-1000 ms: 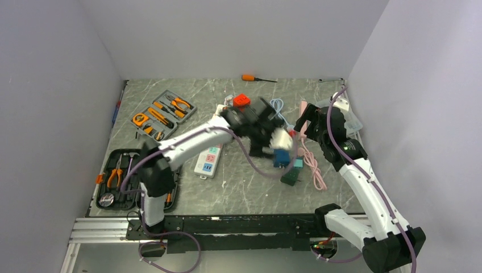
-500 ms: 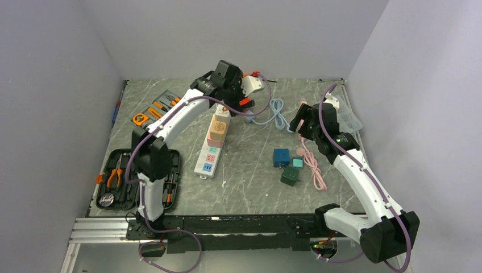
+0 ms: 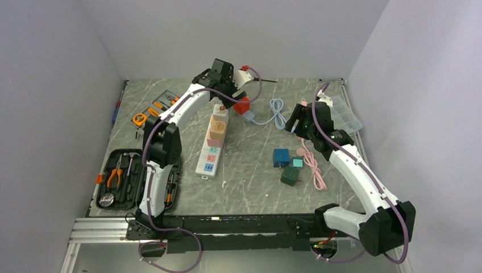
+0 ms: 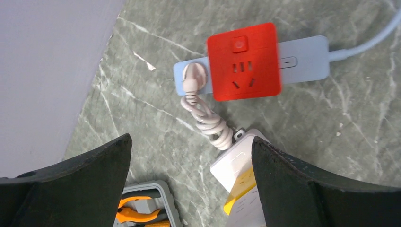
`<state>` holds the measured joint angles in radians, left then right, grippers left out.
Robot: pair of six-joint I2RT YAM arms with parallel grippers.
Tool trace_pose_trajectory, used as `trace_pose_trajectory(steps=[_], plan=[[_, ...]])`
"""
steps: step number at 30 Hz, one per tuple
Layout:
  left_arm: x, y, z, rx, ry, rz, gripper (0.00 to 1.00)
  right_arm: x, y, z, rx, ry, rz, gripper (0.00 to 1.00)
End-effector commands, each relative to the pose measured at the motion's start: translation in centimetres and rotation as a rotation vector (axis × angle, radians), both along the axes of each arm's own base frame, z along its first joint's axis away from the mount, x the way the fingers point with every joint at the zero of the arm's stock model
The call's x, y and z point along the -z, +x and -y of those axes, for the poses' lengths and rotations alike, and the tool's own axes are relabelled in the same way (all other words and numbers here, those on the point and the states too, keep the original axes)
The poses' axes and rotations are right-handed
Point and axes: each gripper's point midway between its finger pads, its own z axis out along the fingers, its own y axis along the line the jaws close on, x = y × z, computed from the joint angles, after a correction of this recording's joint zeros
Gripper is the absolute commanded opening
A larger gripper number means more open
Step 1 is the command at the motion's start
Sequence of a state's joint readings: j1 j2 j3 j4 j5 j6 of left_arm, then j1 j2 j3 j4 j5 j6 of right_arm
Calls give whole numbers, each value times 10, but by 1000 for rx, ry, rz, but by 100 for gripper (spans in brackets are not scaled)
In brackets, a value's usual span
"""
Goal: Pull the plug off the socket
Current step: Remove the plug from the socket.
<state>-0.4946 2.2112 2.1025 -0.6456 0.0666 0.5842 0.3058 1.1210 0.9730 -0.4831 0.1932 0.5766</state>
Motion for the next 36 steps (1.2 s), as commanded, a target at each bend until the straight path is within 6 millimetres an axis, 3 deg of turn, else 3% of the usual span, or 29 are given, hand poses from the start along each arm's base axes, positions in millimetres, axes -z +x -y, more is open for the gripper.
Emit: trace_pose_trajectory(steps=[1,5,13,20,24,29,33,36], plan=[[3,4,-22,-48,-1,-6,93,-18,14,-8,-18,23,66,76],[21,-9,-37,-58,19,-78,82,-14,22,-14,-34,27,60,76],[32,-51,-63,-39,43,-155,76,-1,48,-34,-102,47,66,74],[40,-87,-81,-39,30,-205,78,23,100,-62,-170,51,34,72],[38,-93,-82,-57,0,-222,80,39,139,-86,-192,50,4,71],[26,-96,-78,-61,-37,-222,81,68,186,-99,-172,-38,-38,68],[17,-95,-79,-73,-63,-202,82,90,206,-109,-179,-38,-64,58],[10,-94,-78,-85,-100,-192,83,112,209,-114,-186,-39,-102,46]])
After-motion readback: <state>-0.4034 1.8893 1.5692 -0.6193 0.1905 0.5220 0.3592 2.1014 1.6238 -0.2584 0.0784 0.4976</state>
